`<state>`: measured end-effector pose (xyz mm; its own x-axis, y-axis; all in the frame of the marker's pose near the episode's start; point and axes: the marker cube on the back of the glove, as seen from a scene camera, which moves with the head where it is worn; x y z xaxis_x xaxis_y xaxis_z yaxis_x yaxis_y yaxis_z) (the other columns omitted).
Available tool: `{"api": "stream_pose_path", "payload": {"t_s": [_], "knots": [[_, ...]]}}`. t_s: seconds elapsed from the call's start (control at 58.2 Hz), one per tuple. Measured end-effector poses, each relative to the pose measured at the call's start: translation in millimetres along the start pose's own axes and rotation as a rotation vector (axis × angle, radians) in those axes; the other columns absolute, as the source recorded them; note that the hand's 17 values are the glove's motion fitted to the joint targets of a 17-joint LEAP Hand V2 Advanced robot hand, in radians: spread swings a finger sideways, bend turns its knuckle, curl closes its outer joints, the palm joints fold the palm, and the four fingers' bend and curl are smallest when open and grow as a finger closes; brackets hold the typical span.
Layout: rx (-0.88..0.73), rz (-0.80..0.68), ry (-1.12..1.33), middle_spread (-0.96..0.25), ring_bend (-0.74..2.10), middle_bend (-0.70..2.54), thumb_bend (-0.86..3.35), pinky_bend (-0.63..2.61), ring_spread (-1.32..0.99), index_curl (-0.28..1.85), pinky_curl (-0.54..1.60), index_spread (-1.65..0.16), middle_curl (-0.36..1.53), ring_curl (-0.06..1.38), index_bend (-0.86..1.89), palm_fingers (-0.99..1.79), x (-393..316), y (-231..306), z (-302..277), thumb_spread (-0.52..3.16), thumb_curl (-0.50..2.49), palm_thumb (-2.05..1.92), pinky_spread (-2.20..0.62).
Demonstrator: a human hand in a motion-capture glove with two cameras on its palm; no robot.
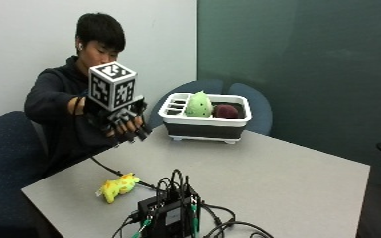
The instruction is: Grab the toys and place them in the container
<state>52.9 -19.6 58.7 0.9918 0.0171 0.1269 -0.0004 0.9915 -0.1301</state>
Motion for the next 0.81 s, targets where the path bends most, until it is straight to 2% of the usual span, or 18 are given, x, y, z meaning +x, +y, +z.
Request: {"api": "stream_pose_path", "payload": {"t_s": [0.103, 0.258, 0.413, 0.516, 0.636, 0.705, 0.808], "knots": [[-0.09, 0.099, 0.085, 0.02, 0.12, 0.12, 0.02, 0.75, 0.03, 0.33, 0.3, -0.21, 0.37, 0.17, 0.17, -0.22, 40, -2, 37, 1.28, 0.43, 0.3, 0.04], [-0.14, 0.175, 0.14, 0.02, 0.11, 0.11, 0.04, 0.73, 0.03, 0.35, 0.31, -0.23, 0.32, 0.14, 0.2, -0.22, 73, -13, 71, 1.3, 0.42, 0.38, 0.04], [-0.167, 0.204, 0.191, 0.01, 0.1, 0.12, 0.08, 0.68, 0.03, 0.4, 0.3, -0.26, 0.28, 0.1, 0.31, -0.17, 85, -23, 100, 1.36, 0.44, 0.48, 0.04], [-0.169, 0.191, 0.185, 0.0, 0.09, 0.12, 0.12, 0.63, 0.02, 0.46, 0.29, -0.28, 0.27, 0.08, 0.48, -0.11, 85, -32, 116, 1.43, 0.46, 0.56, 0.04], [-0.061, 0.151, 0.187, -0.02, 0.11, 0.18, 0.15, 0.58, 0.01, 0.52, 0.29, -0.27, 0.27, 0.06, 0.69, -0.03, 79, -39, 118, 1.47, 0.48, 0.61, 0.03], [0.035, 0.107, 0.139, -0.07, 0.15, 0.33, 0.15, 0.49, -0.01, 0.57, 0.26, -0.27, 0.32, 0.05, 0.81, 0.17, 68, -40, 110, 1.43, 0.5, 0.64, 0.02], [0.168, 0.01, 0.017, -0.13, 0.18, 0.5, 0.11, 0.4, -0.08, 0.62, 0.24, -0.26, 0.38, 0.06, 0.89, 0.3, 39, -39, 82, 1.31, 0.54, 0.65, 0.01]]}}
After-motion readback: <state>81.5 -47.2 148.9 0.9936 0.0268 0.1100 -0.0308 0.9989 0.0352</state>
